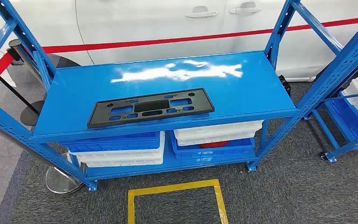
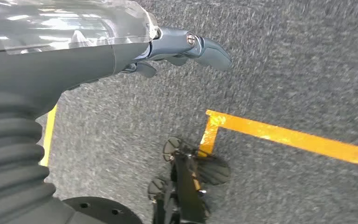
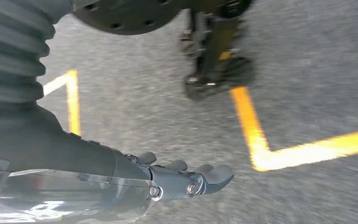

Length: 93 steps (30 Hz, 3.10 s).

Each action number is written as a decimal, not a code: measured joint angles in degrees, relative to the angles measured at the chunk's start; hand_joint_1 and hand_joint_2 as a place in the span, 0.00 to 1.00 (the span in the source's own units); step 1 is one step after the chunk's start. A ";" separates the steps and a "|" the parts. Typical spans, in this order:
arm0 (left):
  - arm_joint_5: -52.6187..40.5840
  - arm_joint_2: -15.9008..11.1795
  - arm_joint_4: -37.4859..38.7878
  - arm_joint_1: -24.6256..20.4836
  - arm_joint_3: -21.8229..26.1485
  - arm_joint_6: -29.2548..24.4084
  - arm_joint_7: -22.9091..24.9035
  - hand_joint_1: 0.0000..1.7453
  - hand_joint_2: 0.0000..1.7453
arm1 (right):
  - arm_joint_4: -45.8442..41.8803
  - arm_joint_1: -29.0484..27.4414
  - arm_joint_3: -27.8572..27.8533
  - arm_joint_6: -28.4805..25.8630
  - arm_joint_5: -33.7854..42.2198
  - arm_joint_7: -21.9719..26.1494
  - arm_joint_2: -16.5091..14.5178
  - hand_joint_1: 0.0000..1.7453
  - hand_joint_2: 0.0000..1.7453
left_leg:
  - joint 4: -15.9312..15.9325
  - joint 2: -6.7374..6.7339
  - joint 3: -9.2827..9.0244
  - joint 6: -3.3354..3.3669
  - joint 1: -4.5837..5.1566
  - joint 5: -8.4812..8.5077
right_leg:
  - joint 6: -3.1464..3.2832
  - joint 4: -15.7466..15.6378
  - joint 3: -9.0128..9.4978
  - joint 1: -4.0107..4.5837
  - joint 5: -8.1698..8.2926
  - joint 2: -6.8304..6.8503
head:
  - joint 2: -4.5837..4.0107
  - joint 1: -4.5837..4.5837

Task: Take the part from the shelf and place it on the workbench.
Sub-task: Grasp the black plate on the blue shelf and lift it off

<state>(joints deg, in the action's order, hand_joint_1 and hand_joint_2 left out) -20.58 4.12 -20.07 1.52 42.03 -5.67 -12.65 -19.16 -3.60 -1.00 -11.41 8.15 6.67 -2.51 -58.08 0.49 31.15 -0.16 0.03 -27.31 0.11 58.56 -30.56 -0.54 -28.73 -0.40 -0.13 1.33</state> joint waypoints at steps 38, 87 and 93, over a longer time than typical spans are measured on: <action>-14.63 2.57 2.96 -2.91 17.35 -1.22 -8.35 0.00 0.00 | -69.39 -7.52 2.40 5.21 -16.65 21.07 -4.29 0.00 1.00 | -0.12 0.00 -0.01 0.08 0.11 0.03 | -0.10 -0.03 -0.01 -0.13 0.06 -0.02 | 0.00 0.00; -27.45 5.32 5.25 -5.10 26.50 -0.37 -12.65 0.00 0.00 | -64.40 13.66 49.74 -15.71 -80.58 -19.47 -0.36 0.00 1.00 | 0.59 -0.11 1.49 2.03 -0.23 1.75 | -1.76 15.97 -9.70 -0.23 -5.27 0.32 | 0.00 -0.08; -28.13 5.60 5.43 -5.26 27.19 0.42 -12.89 0.00 0.00 | -58.04 17.08 54.30 -19.00 -85.14 -24.35 -0.06 0.00 1.00 | 0.33 0.01 1.10 1.54 0.29 1.30 | -0.34 0.62 -2.92 0.39 2.55 0.36 | 0.01 -0.04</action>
<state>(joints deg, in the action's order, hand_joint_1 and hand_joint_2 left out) -48.70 9.72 -14.64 -3.75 69.22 -5.25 -25.55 -77.20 13.48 53.30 -30.41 -76.98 -17.68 -2.57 -57.76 0.50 32.25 1.38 0.32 -26.01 -0.23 59.18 -33.49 -0.15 -26.18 -0.04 -0.13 1.30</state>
